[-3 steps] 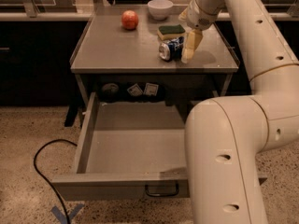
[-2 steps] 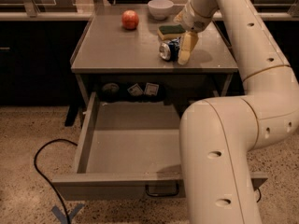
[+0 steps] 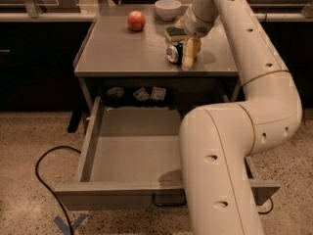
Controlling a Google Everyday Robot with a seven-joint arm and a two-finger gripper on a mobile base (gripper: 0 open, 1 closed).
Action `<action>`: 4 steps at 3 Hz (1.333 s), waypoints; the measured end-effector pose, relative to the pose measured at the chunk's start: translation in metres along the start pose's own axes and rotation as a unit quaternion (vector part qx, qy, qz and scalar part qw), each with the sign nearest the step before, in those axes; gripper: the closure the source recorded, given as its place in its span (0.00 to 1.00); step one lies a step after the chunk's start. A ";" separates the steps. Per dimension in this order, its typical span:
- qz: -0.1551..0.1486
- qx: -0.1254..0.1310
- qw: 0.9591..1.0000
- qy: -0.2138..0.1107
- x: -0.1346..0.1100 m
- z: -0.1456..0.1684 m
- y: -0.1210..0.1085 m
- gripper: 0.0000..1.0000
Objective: Place pepsi can into top drawer
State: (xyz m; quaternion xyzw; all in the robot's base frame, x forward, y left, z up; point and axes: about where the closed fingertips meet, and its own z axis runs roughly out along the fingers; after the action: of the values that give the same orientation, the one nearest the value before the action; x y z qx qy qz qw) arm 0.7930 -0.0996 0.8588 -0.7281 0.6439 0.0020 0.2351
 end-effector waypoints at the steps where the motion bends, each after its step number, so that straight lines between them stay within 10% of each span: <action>1: 0.004 0.003 1.000 -0.002 0.005 0.012 -0.003 0.00; 2: 0.011 -0.005 1.000 0.001 0.012 0.024 -0.001 0.00; 4: 0.013 -0.017 1.000 0.001 0.015 0.033 0.005 0.41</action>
Offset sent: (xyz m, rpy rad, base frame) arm 0.0664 -0.0319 -0.0002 -0.0166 0.0805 -0.0171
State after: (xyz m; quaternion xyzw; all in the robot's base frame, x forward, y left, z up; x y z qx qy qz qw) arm 0.8013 -0.1028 0.8228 -0.7235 0.6536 0.0152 0.2216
